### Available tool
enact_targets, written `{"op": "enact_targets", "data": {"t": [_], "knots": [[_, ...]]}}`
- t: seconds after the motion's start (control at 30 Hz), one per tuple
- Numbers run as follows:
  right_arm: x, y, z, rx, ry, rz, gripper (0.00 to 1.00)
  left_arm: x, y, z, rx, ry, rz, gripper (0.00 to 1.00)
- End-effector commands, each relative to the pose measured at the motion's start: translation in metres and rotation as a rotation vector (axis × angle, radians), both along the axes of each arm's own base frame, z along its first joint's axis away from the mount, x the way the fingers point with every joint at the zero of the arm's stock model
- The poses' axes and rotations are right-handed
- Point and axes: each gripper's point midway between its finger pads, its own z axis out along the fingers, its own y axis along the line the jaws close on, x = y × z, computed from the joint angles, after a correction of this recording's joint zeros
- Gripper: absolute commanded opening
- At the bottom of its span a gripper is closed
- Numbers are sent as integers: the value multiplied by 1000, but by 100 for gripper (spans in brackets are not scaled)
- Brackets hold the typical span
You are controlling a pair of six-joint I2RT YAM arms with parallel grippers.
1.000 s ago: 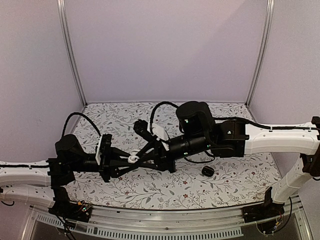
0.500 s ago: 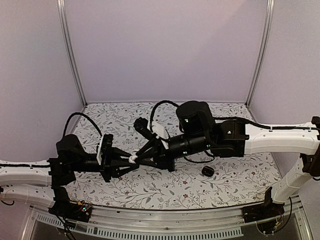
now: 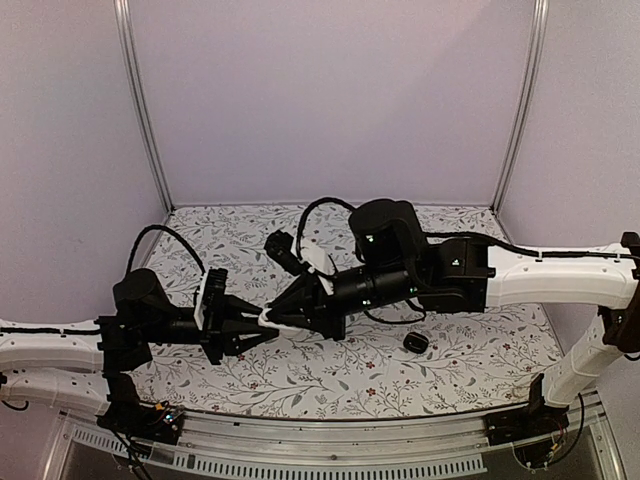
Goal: Insert the wireless bluetooth earbuds into the charging case
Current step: Pick up the right earbud from the left side groove of the charging case.
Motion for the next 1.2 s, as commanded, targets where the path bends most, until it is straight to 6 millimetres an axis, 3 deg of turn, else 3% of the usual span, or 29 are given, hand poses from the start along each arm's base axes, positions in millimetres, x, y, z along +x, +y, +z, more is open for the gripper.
{"op": "enact_targets", "data": {"t": [0.0,0.2,0.43,0.97,1.17], "knots": [[14,5,6,7,-15,-41,9,-4,-3,18,-37,-43,-26,0],[14,2,-8,-51,-43,-30,0,-5,-1,20,-43,-46,-23,0],[10,-6,-17,-69,-72,-7,0,-4,2,23,-61,-53,-10,0],[12,-18,-17,-102,-181,-11,0,-5,3,27,-75,-55,-12,0],[4,-16,-21,-114,-179,28,0,-5,2,27,-73,-55,-19,0]]}}
